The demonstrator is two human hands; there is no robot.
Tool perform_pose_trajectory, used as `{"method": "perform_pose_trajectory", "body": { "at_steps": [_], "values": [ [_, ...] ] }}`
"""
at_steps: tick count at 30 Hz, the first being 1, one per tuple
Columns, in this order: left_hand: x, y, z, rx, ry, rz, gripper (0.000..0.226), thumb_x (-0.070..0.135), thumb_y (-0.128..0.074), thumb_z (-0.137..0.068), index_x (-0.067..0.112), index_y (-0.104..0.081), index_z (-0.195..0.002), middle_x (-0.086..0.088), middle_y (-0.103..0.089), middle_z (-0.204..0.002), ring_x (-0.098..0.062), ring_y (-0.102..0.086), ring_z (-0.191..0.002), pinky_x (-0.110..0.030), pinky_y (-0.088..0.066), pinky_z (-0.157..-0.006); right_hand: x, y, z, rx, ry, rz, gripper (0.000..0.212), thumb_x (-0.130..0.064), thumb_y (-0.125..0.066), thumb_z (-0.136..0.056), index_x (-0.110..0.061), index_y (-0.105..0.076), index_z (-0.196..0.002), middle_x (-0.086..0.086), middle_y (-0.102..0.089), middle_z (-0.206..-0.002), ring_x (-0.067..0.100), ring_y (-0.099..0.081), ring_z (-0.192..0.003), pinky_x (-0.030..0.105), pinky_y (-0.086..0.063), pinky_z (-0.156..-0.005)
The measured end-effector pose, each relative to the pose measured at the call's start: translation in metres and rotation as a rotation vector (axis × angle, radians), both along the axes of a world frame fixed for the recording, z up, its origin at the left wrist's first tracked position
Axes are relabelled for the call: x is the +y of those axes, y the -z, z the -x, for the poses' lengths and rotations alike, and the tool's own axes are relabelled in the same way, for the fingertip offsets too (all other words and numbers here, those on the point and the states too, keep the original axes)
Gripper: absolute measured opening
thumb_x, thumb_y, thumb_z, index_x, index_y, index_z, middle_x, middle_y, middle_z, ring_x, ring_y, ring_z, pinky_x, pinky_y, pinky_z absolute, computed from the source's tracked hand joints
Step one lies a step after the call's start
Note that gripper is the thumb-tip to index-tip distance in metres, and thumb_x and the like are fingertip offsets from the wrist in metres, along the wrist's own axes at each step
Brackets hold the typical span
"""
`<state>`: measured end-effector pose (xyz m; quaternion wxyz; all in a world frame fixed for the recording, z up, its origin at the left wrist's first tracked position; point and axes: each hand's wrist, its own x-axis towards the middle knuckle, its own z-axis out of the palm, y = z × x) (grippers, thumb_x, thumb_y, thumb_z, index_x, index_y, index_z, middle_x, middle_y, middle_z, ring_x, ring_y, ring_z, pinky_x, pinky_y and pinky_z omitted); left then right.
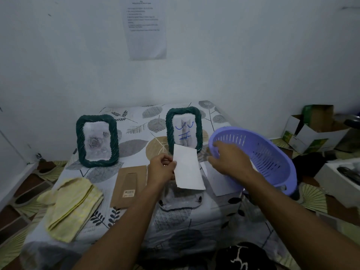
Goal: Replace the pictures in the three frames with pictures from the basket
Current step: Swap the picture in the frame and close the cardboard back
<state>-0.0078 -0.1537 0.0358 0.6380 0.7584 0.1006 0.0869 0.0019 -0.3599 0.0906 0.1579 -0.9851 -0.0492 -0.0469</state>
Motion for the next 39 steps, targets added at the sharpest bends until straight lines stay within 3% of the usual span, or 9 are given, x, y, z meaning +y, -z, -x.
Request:
{"method": "perform_pose_trajectory", "body": {
  "at_steps": [3, 9, 13, 18, 25, 28, 31, 34, 39],
  "values": [
    [-0.018, 0.000, -0.004, 0.063, 0.049, 0.072, 0.005, -0.003, -0.062, -0.088, 0.001, -0.060, -0.086, -0.023, -0.066, -0.090, -0.023, -0.064, -0.065, -0.026, -0.052, -0.046, -0.016, 0.005, 0.002, 0.168, -0.021, -0.096, 0.049, -0.033, -0.060, -0.089, -0.017, -0.050, -0.134, 0.013, -0.065, -0.117, 0.032, -0.060, -0.102, 0.038, -0.049, -0.083],
    [-0.049, -0.004, -0.015, 0.113, 0.105, 0.134, 0.006, -0.004, -0.061, -0.088, 0.000, -0.057, -0.085, -0.023, -0.066, -0.090, -0.027, -0.066, -0.067, -0.028, -0.054, -0.048, -0.031, -0.015, -0.001, 0.049, -0.003, -0.187, 0.039, -0.024, -0.059, -0.090, -0.012, -0.059, -0.127, 0.014, -0.068, -0.115, 0.031, -0.062, -0.100, 0.039, -0.051, -0.086],
    [-0.075, 0.003, -0.025, 0.159, 0.151, 0.093, 0.011, -0.003, -0.063, -0.087, 0.003, -0.057, -0.080, -0.027, -0.067, -0.091, -0.034, -0.067, -0.070, -0.035, -0.056, -0.052, -0.038, -0.021, -0.002, 0.062, -0.009, -0.243, 0.049, -0.026, -0.061, -0.090, -0.014, -0.051, -0.137, 0.014, -0.068, -0.117, 0.027, -0.062, -0.105, 0.039, -0.050, -0.093],
    [-0.103, 0.009, -0.028, 0.224, 0.184, 0.042, 0.022, -0.008, -0.060, -0.087, 0.005, -0.054, -0.070, -0.016, -0.056, -0.064, -0.021, -0.059, -0.047, -0.038, -0.058, -0.050, -0.031, -0.011, 0.001, 0.086, -0.084, -0.195, 0.050, -0.031, -0.060, -0.092, -0.013, -0.051, -0.137, 0.014, -0.065, -0.123, 0.029, -0.063, -0.104, 0.039, -0.052, -0.088],
    [-0.101, 0.007, -0.032, 0.215, 0.210, -0.074, 0.028, -0.009, -0.051, -0.089, 0.001, -0.053, -0.063, -0.019, -0.058, -0.062, -0.026, -0.055, -0.044, -0.032, -0.051, -0.046, -0.023, 0.007, 0.006, 0.099, -0.109, -0.168, 0.049, -0.032, -0.057, -0.094, -0.015, -0.047, -0.140, 0.013, -0.063, -0.126, 0.031, -0.061, -0.104, 0.043, -0.052, -0.087],
    [-0.092, 0.002, -0.040, 0.077, 0.146, -0.202, 0.018, 0.005, -0.049, -0.095, 0.002, -0.063, -0.083, -0.020, -0.066, -0.078, -0.031, -0.064, -0.064, -0.041, -0.057, -0.060, -0.025, 0.006, 0.005, 0.102, -0.098, -0.220, 0.038, -0.036, -0.053, -0.096, -0.014, -0.058, -0.128, 0.011, -0.067, -0.114, 0.029, -0.063, -0.096, 0.042, -0.053, -0.087],
    [-0.095, -0.020, -0.039, -0.034, 0.152, -0.154, 0.026, 0.023, -0.049, -0.097, 0.007, -0.062, -0.114, -0.010, -0.065, -0.104, -0.023, -0.063, -0.086, -0.037, -0.058, -0.070, -0.036, 0.004, -0.012, 0.091, -0.020, -0.274, 0.028, -0.032, -0.046, -0.100, -0.013, -0.067, -0.104, 0.008, -0.069, -0.089, 0.027, -0.064, -0.077, 0.047, -0.056, -0.077],
    [-0.105, -0.033, -0.036, -0.095, 0.234, -0.186, 0.039, 0.024, -0.055, -0.095, 0.012, -0.053, -0.133, 0.003, -0.058, -0.112, -0.016, -0.058, -0.097, -0.042, -0.054, -0.089, -0.054, 0.005, -0.031, 0.081, 0.059, -0.153, 0.027, -0.029, -0.054, -0.095, -0.014, -0.066, -0.114, 0.007, -0.070, -0.104, 0.025, -0.065, -0.089, 0.041, -0.055, -0.083],
    [-0.112, -0.020, -0.035, -0.141, 0.252, -0.404, 0.042, 0.020, -0.061, -0.092, 0.007, -0.053, -0.131, -0.008, -0.052, -0.131, -0.019, -0.057, -0.105, -0.026, -0.045, -0.093, -0.063, 0.024, -0.045, 0.231, 0.028, 0.038, 0.038, -0.038, -0.063, -0.088, -0.010, -0.067, -0.113, 0.010, -0.068, -0.110, 0.028, -0.061, -0.102, 0.033, -0.048, -0.084]
  ]
}}
